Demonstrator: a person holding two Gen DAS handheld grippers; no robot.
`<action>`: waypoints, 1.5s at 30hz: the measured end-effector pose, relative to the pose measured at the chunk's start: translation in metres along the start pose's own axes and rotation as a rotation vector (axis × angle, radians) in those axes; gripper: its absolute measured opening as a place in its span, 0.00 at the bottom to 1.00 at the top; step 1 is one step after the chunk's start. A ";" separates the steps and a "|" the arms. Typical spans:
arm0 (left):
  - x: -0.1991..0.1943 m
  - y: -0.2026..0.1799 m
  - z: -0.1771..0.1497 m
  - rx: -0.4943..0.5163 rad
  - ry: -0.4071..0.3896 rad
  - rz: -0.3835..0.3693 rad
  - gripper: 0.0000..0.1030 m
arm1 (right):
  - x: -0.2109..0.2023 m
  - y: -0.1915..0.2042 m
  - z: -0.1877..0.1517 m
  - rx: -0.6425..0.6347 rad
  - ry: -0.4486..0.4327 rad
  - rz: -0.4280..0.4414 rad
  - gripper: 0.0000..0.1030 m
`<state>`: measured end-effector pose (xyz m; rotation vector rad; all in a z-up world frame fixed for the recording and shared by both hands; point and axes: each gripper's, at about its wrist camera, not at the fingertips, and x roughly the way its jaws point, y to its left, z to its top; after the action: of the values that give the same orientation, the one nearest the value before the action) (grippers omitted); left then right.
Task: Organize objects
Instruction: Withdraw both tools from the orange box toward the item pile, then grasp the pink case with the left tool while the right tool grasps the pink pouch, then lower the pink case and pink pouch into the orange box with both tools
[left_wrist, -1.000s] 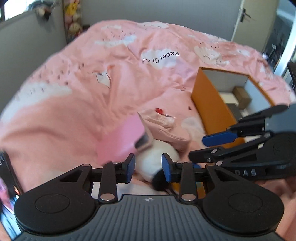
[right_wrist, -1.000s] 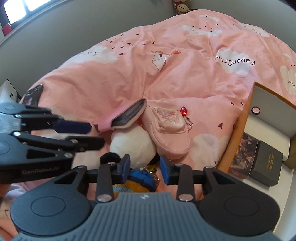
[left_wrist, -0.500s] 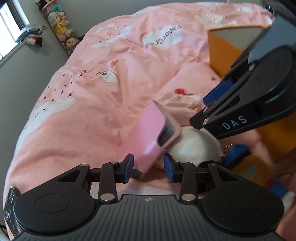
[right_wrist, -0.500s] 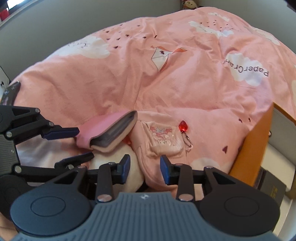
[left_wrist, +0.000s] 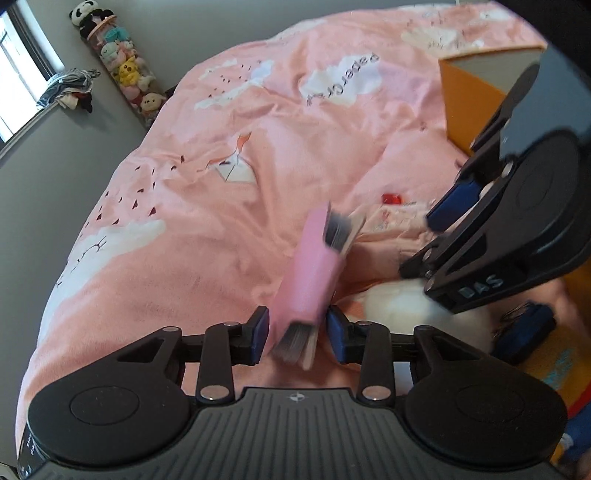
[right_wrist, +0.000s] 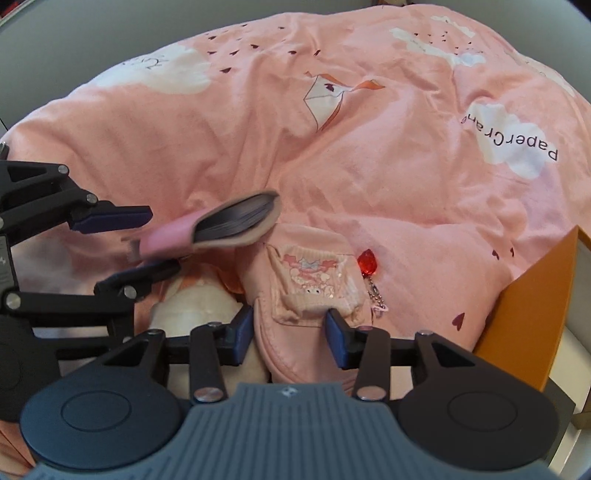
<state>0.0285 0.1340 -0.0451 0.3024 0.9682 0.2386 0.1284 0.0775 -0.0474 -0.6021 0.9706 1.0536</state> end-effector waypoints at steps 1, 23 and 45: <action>0.002 0.001 0.000 -0.006 -0.004 -0.007 0.39 | 0.002 0.000 0.001 0.002 0.003 0.000 0.44; -0.027 0.064 0.003 -0.580 -0.011 -0.229 0.18 | -0.070 -0.047 -0.025 0.400 -0.197 0.175 0.16; -0.098 -0.065 0.067 -0.544 -0.075 -0.659 0.17 | -0.208 -0.122 -0.184 1.002 -0.412 0.153 0.16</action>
<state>0.0350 0.0311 0.0422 -0.5020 0.8440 -0.1183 0.1381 -0.2107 0.0461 0.5015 1.0346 0.6515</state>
